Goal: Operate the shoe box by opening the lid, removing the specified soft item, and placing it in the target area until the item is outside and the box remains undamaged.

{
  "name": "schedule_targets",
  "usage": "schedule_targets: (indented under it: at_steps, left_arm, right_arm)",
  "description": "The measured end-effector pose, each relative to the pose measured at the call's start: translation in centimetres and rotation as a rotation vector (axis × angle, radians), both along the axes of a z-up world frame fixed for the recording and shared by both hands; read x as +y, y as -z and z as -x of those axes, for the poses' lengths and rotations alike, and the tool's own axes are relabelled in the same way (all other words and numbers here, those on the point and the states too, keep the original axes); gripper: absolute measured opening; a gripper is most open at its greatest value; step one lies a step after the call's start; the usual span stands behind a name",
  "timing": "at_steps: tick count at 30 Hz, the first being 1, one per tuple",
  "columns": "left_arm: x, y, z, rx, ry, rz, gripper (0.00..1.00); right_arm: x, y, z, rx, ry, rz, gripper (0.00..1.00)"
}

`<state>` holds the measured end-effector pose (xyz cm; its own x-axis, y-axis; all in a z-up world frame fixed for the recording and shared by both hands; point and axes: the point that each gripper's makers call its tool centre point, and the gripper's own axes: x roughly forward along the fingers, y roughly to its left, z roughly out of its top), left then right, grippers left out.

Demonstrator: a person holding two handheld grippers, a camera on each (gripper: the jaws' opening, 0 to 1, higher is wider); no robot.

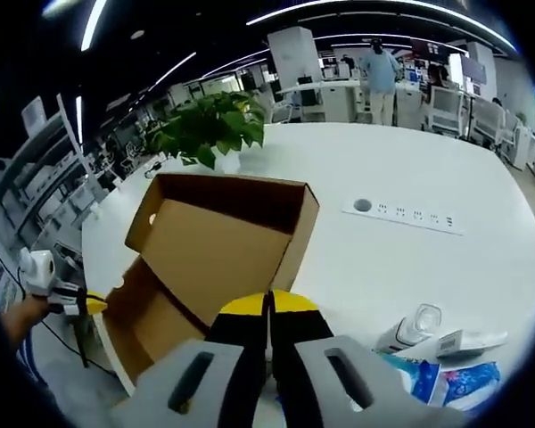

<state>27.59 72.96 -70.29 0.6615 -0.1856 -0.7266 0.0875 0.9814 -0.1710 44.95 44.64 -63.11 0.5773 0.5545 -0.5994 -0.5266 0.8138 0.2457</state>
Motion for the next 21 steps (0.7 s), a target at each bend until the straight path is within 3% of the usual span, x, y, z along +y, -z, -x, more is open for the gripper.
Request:
schedule_targets:
  at_steps: [21]
  left_arm:
    - [-0.1,0.0,0.1,-0.009,0.012,-0.002,0.04]
  right_arm:
    - [-0.3,-0.9,3.0,-0.042,0.005,-0.029,0.00]
